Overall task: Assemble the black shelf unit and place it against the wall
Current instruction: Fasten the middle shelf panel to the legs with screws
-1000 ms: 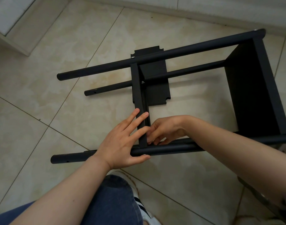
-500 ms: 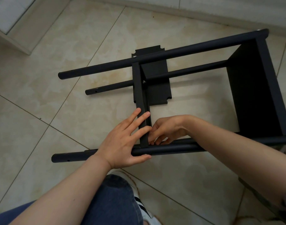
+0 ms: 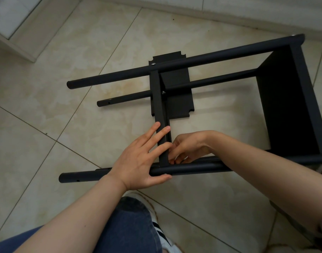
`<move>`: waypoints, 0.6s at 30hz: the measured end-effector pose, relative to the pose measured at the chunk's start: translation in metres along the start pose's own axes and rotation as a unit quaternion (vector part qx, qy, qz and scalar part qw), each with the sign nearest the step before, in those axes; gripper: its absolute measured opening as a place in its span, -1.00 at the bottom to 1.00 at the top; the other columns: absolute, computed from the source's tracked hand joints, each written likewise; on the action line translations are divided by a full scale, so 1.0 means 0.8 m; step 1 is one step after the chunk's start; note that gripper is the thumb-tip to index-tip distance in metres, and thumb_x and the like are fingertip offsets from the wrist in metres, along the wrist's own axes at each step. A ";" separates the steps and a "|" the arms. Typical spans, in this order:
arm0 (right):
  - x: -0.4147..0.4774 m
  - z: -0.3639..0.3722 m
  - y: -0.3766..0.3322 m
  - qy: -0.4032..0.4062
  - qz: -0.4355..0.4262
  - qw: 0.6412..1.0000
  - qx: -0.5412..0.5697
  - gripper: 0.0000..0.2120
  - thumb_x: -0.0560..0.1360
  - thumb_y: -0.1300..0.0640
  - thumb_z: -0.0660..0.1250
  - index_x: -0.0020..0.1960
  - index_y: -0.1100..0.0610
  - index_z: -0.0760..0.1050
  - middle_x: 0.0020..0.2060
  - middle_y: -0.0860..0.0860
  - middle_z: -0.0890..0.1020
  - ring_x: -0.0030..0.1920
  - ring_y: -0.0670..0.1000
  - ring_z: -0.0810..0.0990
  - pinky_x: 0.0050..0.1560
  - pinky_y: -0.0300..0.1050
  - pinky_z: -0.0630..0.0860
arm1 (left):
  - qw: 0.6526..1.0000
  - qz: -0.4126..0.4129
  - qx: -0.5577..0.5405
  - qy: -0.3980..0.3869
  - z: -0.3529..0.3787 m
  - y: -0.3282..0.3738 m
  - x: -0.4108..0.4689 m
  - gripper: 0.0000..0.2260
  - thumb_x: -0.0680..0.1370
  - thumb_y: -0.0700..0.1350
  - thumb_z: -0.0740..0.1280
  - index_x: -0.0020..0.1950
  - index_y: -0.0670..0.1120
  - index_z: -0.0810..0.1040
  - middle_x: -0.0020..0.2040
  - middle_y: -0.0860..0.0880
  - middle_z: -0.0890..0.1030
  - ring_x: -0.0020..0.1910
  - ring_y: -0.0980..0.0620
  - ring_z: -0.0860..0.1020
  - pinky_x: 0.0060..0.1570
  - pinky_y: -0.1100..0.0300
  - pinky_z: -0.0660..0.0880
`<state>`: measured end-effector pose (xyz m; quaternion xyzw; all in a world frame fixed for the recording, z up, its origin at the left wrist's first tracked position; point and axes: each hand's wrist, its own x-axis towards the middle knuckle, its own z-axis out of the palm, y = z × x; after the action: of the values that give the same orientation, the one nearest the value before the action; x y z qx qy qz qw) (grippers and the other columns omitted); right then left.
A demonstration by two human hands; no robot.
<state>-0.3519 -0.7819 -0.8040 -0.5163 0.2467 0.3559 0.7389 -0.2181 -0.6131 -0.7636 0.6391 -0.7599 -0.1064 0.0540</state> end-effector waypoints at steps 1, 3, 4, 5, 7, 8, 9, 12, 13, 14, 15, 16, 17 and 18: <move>0.001 0.003 -0.001 0.006 0.003 1.000 -0.009 -0.90 0.56 0.19 0.35 -0.05 0.18 0.63 -0.16 0.06 0.64 -0.07 0.02 0.58 0.10 -0.09 0.49 | 1.000 0.000 0.000 0.001 0.000 0.000 -0.001 -0.35 0.50 0.35 0.29 0.44 -0.05 0.46 0.64 -0.08 0.13 0.64 -0.11 0.00 0.46 -0.03 0.30; 0.003 0.006 -0.002 0.011 0.005 1.000 -0.021 -0.91 0.55 0.18 0.35 -0.03 0.18 0.62 -0.13 0.08 0.64 -0.04 0.04 0.59 0.13 -0.07 0.51 | 1.000 0.002 -0.001 0.004 0.000 -0.001 -0.002 -0.35 0.50 0.35 0.30 0.44 -0.05 0.45 0.64 -0.08 0.13 0.64 -0.11 0.00 0.45 -0.04 0.31; 0.003 0.006 -0.002 0.010 0.004 1.000 -0.018 -0.91 0.55 0.18 0.36 -0.01 0.18 0.62 -0.10 0.09 0.64 -0.03 0.04 0.60 0.15 -0.06 0.51 | 1.000 0.003 -0.002 0.005 0.000 -0.001 -0.002 -0.35 0.50 0.35 0.30 0.44 -0.04 0.44 0.64 -0.08 0.13 0.64 -0.11 0.00 0.45 -0.04 0.32; 0.003 0.005 -0.002 0.006 0.002 1.000 -0.010 -0.90 0.55 0.19 0.36 0.00 0.19 0.62 -0.09 0.10 0.64 -0.03 0.04 0.59 0.17 -0.06 0.50 | 1.000 0.003 -0.003 0.004 0.000 -0.001 -0.001 -0.35 0.50 0.35 0.30 0.44 -0.04 0.44 0.64 -0.08 0.13 0.64 -0.11 0.00 0.45 -0.04 0.31; 0.000 0.000 0.001 -0.005 -0.002 1.000 0.009 -0.91 0.55 0.20 0.37 -0.01 0.19 0.63 -0.09 0.10 0.64 -0.03 0.03 0.58 0.18 -0.06 0.48 | 1.000 0.004 -0.004 0.002 0.000 0.000 0.000 -0.35 0.50 0.35 0.30 0.44 -0.04 0.44 0.64 -0.08 0.13 0.64 -0.11 0.00 0.45 -0.04 0.32; -0.001 -0.002 0.002 -0.008 -0.002 1.000 0.013 -0.91 0.55 0.20 0.37 -0.04 0.18 0.65 -0.11 0.08 0.65 -0.04 0.02 0.58 0.19 -0.06 0.47 | 1.000 0.003 -0.003 0.001 0.000 0.001 0.001 -0.35 0.50 0.35 0.30 0.44 -0.04 0.45 0.64 -0.08 0.13 0.64 -0.11 0.00 0.46 -0.05 0.33; -0.002 -0.004 0.004 -0.009 -0.001 1.000 0.010 -0.91 0.55 0.19 0.38 -0.06 0.16 0.66 -0.12 0.07 0.66 -0.05 0.01 0.58 0.19 -0.06 0.47 | 1.000 0.002 -0.003 0.000 0.000 0.001 0.001 -0.35 0.50 0.35 0.30 0.44 -0.05 0.46 0.64 -0.08 0.13 0.64 -0.11 0.00 0.45 -0.06 0.34; -0.002 -0.004 0.005 0.001 0.003 1.000 -0.003 -0.88 0.55 0.15 0.39 -0.11 0.12 0.68 -0.13 0.04 0.66 -0.05 0.00 0.58 0.16 -0.08 0.49 | 1.000 0.000 -0.001 -0.004 -0.001 0.001 0.001 -0.34 0.50 0.36 0.30 0.44 -0.05 0.47 0.65 -0.07 0.12 0.64 -0.11 -0.01 0.44 -0.08 0.36; -0.001 -0.003 0.005 0.003 0.003 1.000 -0.002 -0.87 0.56 0.15 0.38 -0.12 0.12 0.68 -0.14 0.03 0.66 -0.06 0.00 0.58 0.14 -0.08 0.50 | 1.000 0.001 0.000 -0.004 -0.001 0.000 0.001 -0.34 0.50 0.36 0.30 0.44 -0.05 0.47 0.65 -0.07 0.12 0.64 -0.11 0.00 0.44 -0.09 0.37; 0.000 -0.001 0.004 0.005 0.003 1.000 0.000 -0.87 0.56 0.15 0.38 -0.12 0.12 0.67 -0.15 0.04 0.67 -0.07 -0.01 0.59 0.12 -0.08 0.51 | 1.000 0.002 -0.001 -0.003 -0.001 0.000 0.001 -0.34 0.50 0.36 0.30 0.44 -0.05 0.46 0.65 -0.08 0.12 0.64 -0.11 0.00 0.43 -0.10 0.37; 0.002 0.000 0.004 0.007 0.002 1.000 -0.001 -0.89 0.56 0.16 0.37 -0.08 0.14 0.67 -0.14 0.05 0.67 -0.07 0.00 0.60 0.12 -0.07 0.52 | 1.000 0.003 -0.002 -0.002 -0.001 0.000 0.000 -0.34 0.50 0.35 0.30 0.44 -0.05 0.46 0.65 -0.08 0.12 0.64 -0.12 0.00 0.43 -0.10 0.38; 0.003 0.002 0.003 0.009 0.001 1.000 -0.003 -0.90 0.56 0.17 0.37 -0.02 0.17 0.65 -0.12 0.07 0.67 -0.05 0.01 0.61 0.15 -0.04 0.53 | 1.000 0.004 -0.004 -0.001 0.000 0.000 0.000 -0.35 0.50 0.35 0.31 0.44 -0.05 0.46 0.65 -0.08 0.12 0.64 -0.12 0.00 0.42 -0.11 0.38; 0.005 0.004 0.002 0.011 -0.002 1.000 -0.004 -0.88 0.55 0.19 0.37 0.03 0.21 0.64 -0.09 0.09 0.66 -0.03 0.03 0.61 0.19 -0.02 0.53 | 1.000 0.005 -0.005 0.001 0.000 0.000 0.000 -0.35 0.50 0.35 0.31 0.44 -0.05 0.46 0.64 -0.08 0.13 0.64 -0.12 0.00 0.42 -0.11 0.39; 0.006 0.004 0.002 0.013 -0.004 1.000 -0.003 -0.84 0.55 0.20 0.36 0.08 0.24 0.62 -0.06 0.12 0.65 -0.01 0.04 0.61 0.22 0.00 0.52 | 1.000 0.006 -0.004 0.002 0.000 -0.001 0.000 -0.35 0.50 0.35 0.31 0.44 -0.05 0.45 0.64 -0.08 0.13 0.64 -0.12 0.00 0.42 -0.10 0.38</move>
<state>-0.3500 -0.7772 -0.8070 -0.5241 0.2536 0.3468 0.7353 -0.2176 -0.6135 -0.7638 0.6346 -0.7630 -0.1076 0.0588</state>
